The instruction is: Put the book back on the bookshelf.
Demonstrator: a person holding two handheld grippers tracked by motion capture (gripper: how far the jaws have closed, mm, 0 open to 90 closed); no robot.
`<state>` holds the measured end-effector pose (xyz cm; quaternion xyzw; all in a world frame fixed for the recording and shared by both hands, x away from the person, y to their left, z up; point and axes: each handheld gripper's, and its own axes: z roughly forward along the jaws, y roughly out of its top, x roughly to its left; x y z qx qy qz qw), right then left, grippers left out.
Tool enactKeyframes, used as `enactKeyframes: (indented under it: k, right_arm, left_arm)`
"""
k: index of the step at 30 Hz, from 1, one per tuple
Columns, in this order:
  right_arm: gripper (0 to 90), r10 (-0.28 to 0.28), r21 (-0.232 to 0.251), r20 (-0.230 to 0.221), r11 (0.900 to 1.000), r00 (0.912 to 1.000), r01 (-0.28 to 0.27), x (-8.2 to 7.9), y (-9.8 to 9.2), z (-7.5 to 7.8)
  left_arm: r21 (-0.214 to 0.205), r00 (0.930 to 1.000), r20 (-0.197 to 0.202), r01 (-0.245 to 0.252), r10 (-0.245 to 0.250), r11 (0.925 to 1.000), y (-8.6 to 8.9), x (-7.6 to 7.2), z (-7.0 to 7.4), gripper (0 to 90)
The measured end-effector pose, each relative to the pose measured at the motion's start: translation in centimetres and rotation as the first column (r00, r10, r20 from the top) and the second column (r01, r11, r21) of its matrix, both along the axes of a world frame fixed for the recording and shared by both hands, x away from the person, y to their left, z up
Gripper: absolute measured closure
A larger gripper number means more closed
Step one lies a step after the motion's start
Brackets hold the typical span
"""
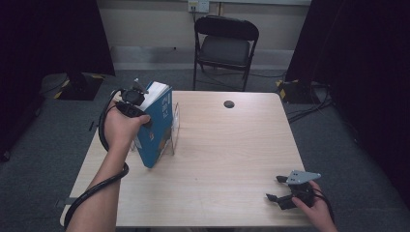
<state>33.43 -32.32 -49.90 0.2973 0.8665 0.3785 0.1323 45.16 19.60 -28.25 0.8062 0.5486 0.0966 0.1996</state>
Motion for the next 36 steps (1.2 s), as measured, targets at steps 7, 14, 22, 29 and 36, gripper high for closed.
enactKeyframes:
  k: [7,14,22,29,36]
  right_arm:
    - [16.4,0.0,0.0,0.0,1.0,1.0,0.0,0.0,0.0,0.0]
    - [16.4,0.0,0.0,-0.001,1.0,1.0,0.0,0.0,0.0,0.0]
    - [16.4,0.0,0.0,-0.001,1.0,1.0,0.0,0.0,0.0,0.0]
    - [16.4,0.001,0.0,0.0,1.0,1.0,-0.001,0.0,0.0,0.0]
    - [16.4,0.0,0.0,0.0,1.0,1.0,0.0,0.0,0.0,0.0]
  left_arm:
    - [0.002,0.9999,-0.002,-0.011,0.011,0.9999,-0.1,0.2,0.2,61.9]
    - [-0.001,0.9994,0.003,-0.035,0.035,0.9994,-0.4,0.5,0.3,62.0]
    - [-0.008,0.9983,0.021,-0.054,0.054,0.9985,-0.6,0.9,0.1,62.0]
    - [-0.001,0.9973,0.026,-0.068,0.068,0.9977,-1.0,1.3,-0.3,61.9]
    - [0.005,0.9974,0.026,-0.067,0.067,0.9977,-1.2,1.5,-0.5,61.9]
